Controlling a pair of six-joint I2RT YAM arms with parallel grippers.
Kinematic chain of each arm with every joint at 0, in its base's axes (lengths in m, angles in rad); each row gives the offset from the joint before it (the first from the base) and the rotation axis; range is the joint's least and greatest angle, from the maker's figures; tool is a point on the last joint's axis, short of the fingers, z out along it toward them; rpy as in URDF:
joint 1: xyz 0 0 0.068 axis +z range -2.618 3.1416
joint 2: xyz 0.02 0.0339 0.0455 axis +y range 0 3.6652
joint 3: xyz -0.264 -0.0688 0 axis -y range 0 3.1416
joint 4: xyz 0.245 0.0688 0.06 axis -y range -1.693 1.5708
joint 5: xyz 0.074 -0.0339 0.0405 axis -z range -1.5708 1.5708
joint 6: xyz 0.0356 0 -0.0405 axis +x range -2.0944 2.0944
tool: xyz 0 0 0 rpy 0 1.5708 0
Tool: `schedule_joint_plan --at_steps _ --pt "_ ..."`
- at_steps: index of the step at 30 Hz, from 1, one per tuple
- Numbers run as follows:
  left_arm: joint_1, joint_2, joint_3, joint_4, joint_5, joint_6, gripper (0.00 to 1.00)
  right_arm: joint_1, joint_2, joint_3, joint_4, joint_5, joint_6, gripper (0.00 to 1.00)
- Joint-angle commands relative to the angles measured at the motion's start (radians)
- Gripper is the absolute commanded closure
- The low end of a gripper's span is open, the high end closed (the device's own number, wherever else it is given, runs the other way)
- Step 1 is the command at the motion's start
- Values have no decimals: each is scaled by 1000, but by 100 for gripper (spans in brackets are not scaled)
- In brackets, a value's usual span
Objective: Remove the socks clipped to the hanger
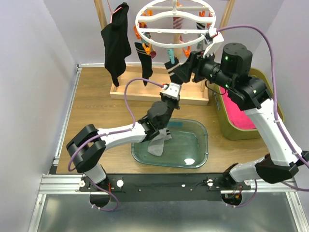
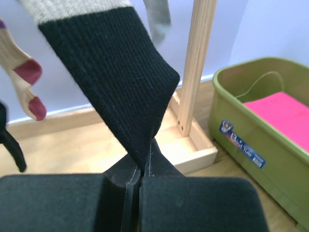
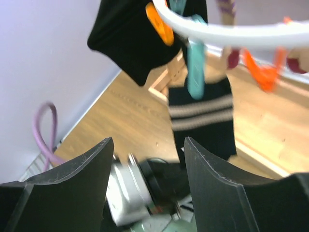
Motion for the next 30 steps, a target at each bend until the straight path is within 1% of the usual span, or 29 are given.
schedule_joint_plan --at_steps 1,3,5,6,12,17,18,21,30 --pt "-80 65 78 -7 -186 74 100 48 83 126 -70 197 -17 31" --pt "-109 100 112 -22 -250 100 100 54 107 166 -81 260 -15 30" --pt "-127 122 135 -38 -281 114 100 68 140 189 -103 304 -18 30" --pt "-144 137 150 -39 -301 119 100 72 147 199 -109 353 -20 30" --pt "-189 193 204 -39 -378 162 100 103 189 195 -124 525 -34 29" --pt "-205 220 233 -39 -401 189 100 138 249 254 -152 631 -67 29" --pt "-209 228 241 -39 -403 191 100 146 258 267 -153 675 -73 29" --pt "-212 243 253 -39 -409 197 100 169 307 322 -170 746 -98 29" --pt "-213 257 264 -35 -426 220 100 175 403 380 -149 881 -156 29"
